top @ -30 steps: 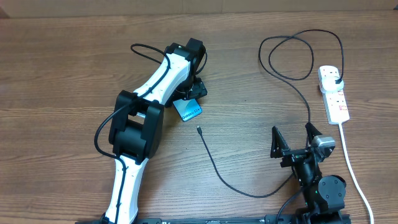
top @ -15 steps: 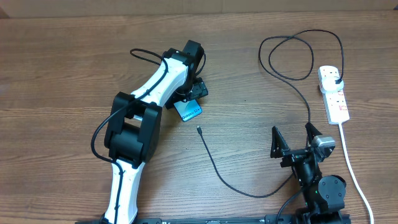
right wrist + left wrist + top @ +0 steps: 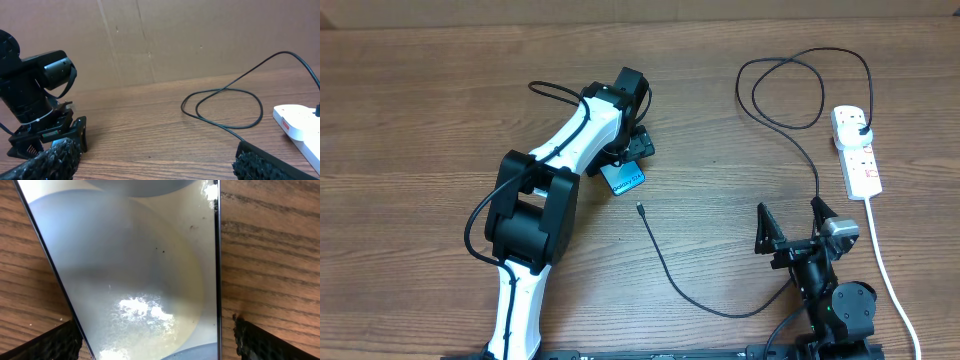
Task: Plug charger to phone and switch on socket
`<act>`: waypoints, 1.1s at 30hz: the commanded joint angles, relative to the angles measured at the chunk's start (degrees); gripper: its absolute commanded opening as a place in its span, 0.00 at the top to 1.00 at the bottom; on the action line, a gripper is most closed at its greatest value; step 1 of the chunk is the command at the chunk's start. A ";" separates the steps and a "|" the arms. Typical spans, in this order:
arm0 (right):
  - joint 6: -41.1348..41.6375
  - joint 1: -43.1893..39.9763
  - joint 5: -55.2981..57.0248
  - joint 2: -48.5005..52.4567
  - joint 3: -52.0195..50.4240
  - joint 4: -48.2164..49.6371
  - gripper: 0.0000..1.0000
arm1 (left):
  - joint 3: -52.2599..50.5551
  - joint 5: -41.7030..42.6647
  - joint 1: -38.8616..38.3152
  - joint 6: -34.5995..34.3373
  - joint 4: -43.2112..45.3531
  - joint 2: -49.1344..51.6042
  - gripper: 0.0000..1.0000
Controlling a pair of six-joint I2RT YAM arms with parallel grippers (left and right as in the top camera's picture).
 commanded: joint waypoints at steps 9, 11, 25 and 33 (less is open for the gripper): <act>-0.26 0.28 0.59 -0.42 -0.59 0.35 0.00 | -4.00 6.12 0.22 -2.19 -0.13 5.53 0.00; -0.26 0.28 0.59 -0.42 -0.59 0.35 0.00 | -4.00 6.08 0.22 -2.05 -0.13 5.53 0.00; -0.26 0.28 0.59 -0.42 -0.59 0.35 0.00 | -4.00 4.07 0.22 -3.80 -2.80 5.53 0.21; -0.26 0.28 0.59 -0.42 -0.59 0.35 0.00 | -4.00 4.09 0.22 -3.78 -3.17 5.53 0.32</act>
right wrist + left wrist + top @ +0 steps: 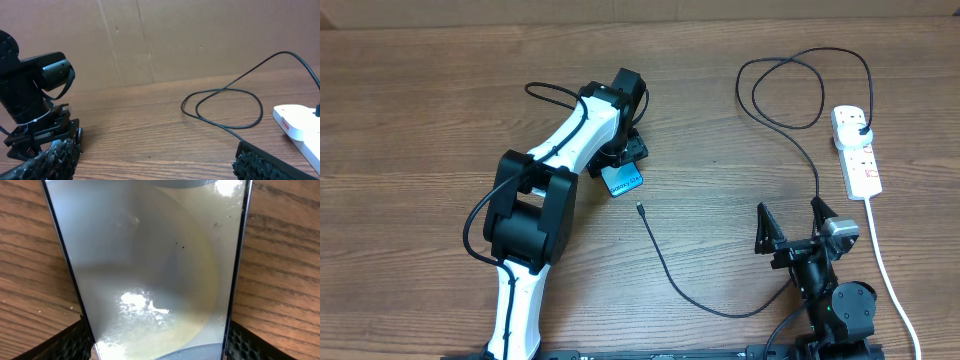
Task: Plug charger to phone and switch on socket
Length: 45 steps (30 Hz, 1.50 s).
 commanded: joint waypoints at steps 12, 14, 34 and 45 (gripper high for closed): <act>-0.24 0.28 0.59 -0.42 -0.59 0.33 0.00 | -3.85 3.45 0.00 -1.18 -0.90 5.64 0.47; -0.24 0.28 0.59 -0.42 -0.59 0.33 0.00 | -3.82 3.48 0.00 -1.20 -0.85 5.64 0.51; -0.24 0.28 0.59 -0.42 -0.59 0.33 0.00 | 1.38 3.43 0.04 -0.90 -3.74 5.62 0.96; -0.24 0.28 0.59 -0.42 -0.59 0.33 0.00 | 5.84 2.32 0.04 -0.46 -7.34 5.62 0.96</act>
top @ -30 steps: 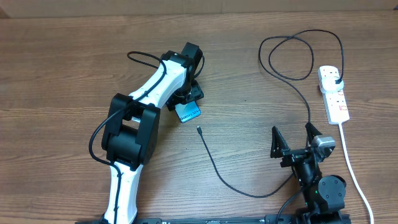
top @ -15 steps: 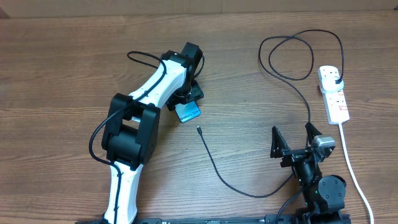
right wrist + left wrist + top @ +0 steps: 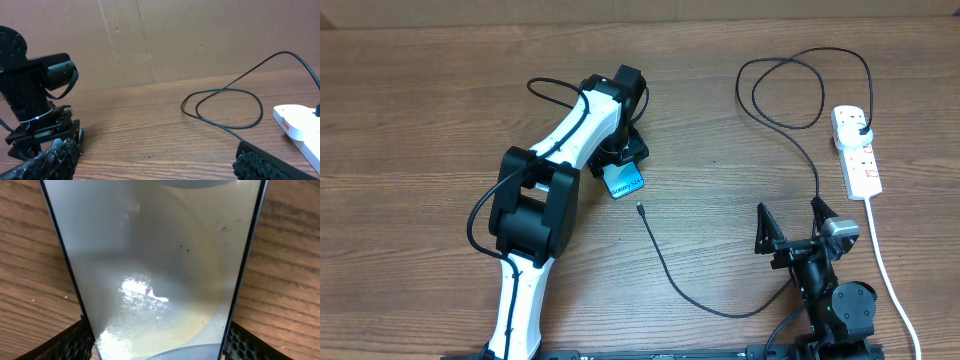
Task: Plug charger to phone and switch on socket
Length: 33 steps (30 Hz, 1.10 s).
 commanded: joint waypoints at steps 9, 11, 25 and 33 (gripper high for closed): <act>-0.26 0.28 0.59 -0.42 -0.59 0.35 0.00 | 1.73 0.74 -0.26 -0.07 -1.73 3.02 0.96; -0.26 0.28 0.59 -0.42 -0.59 0.35 0.00 | 2.69 0.79 -0.26 -0.07 -2.47 3.02 0.96; 0.15 0.28 0.00 -0.42 -0.59 0.44 0.00 | 8.41 1.60 -0.28 0.09 -7.13 3.02 0.96; 24.74 0.28 -16.28 -0.42 -0.59 1.73 0.00 | 10.75 3.08 -0.33 -0.13 -7.17 3.02 0.96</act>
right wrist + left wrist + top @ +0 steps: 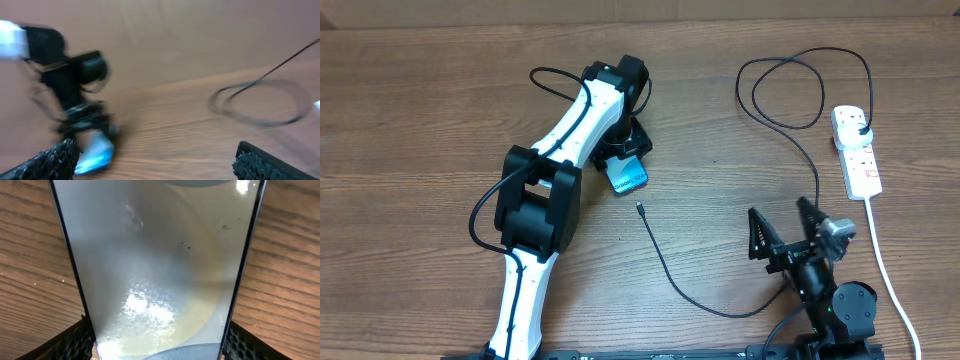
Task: Plug charger to phone and switch on socket
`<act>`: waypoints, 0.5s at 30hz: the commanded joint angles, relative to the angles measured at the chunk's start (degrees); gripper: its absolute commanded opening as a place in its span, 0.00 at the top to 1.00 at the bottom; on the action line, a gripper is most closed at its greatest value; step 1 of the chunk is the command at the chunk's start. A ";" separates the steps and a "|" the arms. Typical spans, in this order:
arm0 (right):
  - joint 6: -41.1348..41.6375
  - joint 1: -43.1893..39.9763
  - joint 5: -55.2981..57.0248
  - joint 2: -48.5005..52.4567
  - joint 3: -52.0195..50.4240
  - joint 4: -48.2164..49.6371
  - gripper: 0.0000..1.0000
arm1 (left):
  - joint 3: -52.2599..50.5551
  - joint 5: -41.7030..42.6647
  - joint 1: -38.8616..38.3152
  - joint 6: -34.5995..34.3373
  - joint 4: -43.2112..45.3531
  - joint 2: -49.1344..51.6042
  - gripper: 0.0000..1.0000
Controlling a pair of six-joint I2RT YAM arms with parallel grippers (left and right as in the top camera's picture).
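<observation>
The phone (pixel 629 177), showing blue from overhead, lies on the wooden table left of centre. Its pale reflecting screen (pixel 155 265) fills the left wrist view. My left gripper (pixel 159 350) is shut on the phone, a black finger (pixel 75 340) pressed against each long edge. The black charger cable (pixel 670 270) runs across the table; its free plug tip (pixel 639 208) lies just below the phone. The white socket strip (pixel 856 150) is at the right. My right gripper (pixel 785 238) hangs open and empty near the front, right of the cable. The right wrist view is blurred.
The cable makes a loose loop (pixel 790 90) at the back right, ending in a plug in the strip's far end. The strip's white lead (pixel 880 250) runs to the front edge past my right arm. A brown cardboard wall (pixel 190 35) stands behind the table.
My right arm has swung left: its view is blurred and now shows the phone and left arm nearer the middle. The left gripper still holds the phone, turned slightly.
At first my left gripper stood open over the tilted phone, fingers clear of its edges. Then it was shut on the phone's sides, and the phone sat straighter between them. The right gripper stayed open and still until it shifted left just now.
</observation>
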 commanded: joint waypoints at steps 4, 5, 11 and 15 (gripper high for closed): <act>28.04 0.28 -10.58 -0.42 -0.59 1.40 0.00 | 2.36 2.58 -0.26 -0.61 0.04 0.44 0.96; 30.40 0.28 -10.60 -0.42 -0.59 1.55 0.00 | 2.36 3.37 -0.26 -0.63 0.11 0.44 0.96; 31.30 0.28 -16.00 -0.11 -0.59 0.96 0.06 | 3.48 6.43 -0.26 -1.79 0.44 0.44 0.96; 29.68 0.31 -16.61 3.91 -0.59 0.98 0.07 | 4.74 7.04 -0.26 -2.36 0.26 0.44 0.96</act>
